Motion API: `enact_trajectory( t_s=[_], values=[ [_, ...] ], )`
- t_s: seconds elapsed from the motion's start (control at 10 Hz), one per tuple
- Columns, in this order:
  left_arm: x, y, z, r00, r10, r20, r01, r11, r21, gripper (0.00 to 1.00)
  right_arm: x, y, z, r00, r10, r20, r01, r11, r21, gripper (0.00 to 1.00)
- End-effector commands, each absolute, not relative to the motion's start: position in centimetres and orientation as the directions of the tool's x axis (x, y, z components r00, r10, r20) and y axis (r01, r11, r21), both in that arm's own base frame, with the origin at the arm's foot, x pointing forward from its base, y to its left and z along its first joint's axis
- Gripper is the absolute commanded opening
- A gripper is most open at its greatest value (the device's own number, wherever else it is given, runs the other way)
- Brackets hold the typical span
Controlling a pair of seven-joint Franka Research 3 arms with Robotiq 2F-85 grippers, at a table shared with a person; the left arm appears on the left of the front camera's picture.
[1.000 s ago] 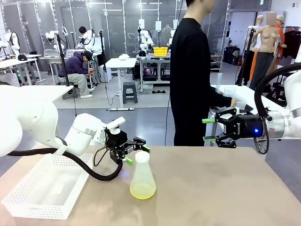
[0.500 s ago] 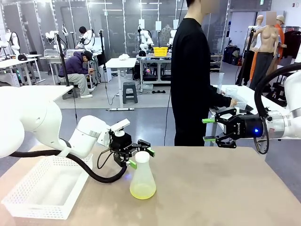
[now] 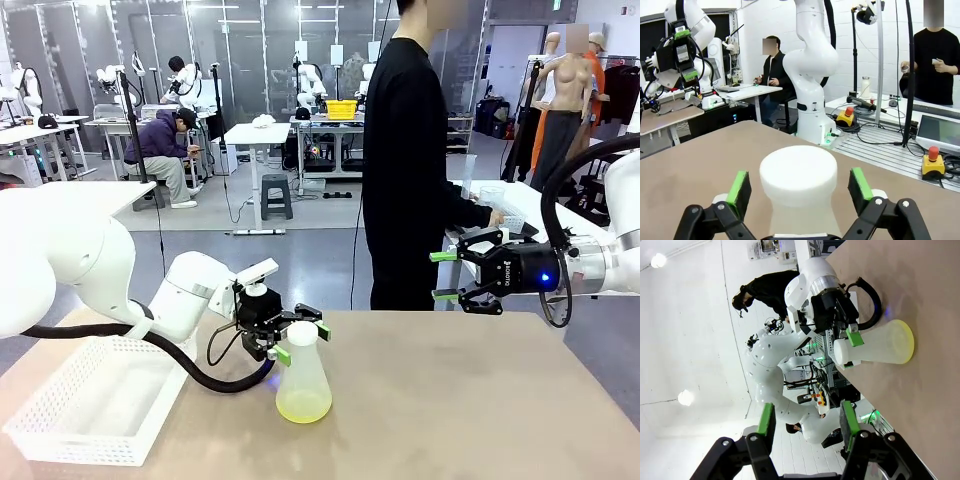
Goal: Prepare the solutions needed for the experiment.
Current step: When the human places the Big flask in the center of the table, pick up the Big flask and place it in the left Organizing basket.
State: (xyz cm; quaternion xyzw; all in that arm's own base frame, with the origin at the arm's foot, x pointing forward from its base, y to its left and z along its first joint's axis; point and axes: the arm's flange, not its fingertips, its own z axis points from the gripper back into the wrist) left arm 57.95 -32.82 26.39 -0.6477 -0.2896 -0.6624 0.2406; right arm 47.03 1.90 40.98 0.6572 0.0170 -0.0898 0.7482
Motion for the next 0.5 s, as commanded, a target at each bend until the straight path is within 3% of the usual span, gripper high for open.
enact_trajectory(
  t_s=[0.0, 0.1, 0.2, 0.3, 0.4],
  values=[
    [57.82, -33.11, 26.20, -0.006, 0.050, 0.999, 0.700, -0.713, 0.040, 1.00, 47.04, 1.85, 41.10, 0.983, -0.111, -0.143, 0.156, 0.122, 0.980, 0.66],
    [57.94, -33.08, 26.15, 0.004, 0.059, 0.998, 0.683, -0.730, 0.040, 0.86, 47.04, 1.85, 41.10, 0.983, -0.111, -0.143, 0.156, 0.122, 0.980, 0.66],
    [58.09, -33.19, 26.10, 0.000, 0.057, 0.998, 0.682, -0.730, 0.042, 0.81, 47.04, 1.85, 41.10, 0.983, -0.111, -0.143, 0.156, 0.122, 0.980, 0.66],
    [58.11, -33.33, 26.08, -0.001, 0.055, 0.999, 0.677, -0.735, 0.041, 0.66, 47.04, 1.85, 41.10, 0.983, -0.111, -0.143, 0.156, 0.122, 0.980, 0.66],
    [58.12, -33.47, 26.11, 0.007, 0.046, 0.999, 0.682, -0.730, 0.028, 0.61, 47.04, 1.85, 41.10, 0.983, -0.111, -0.143, 0.156, 0.122, 0.980, 0.66]
  ],
)
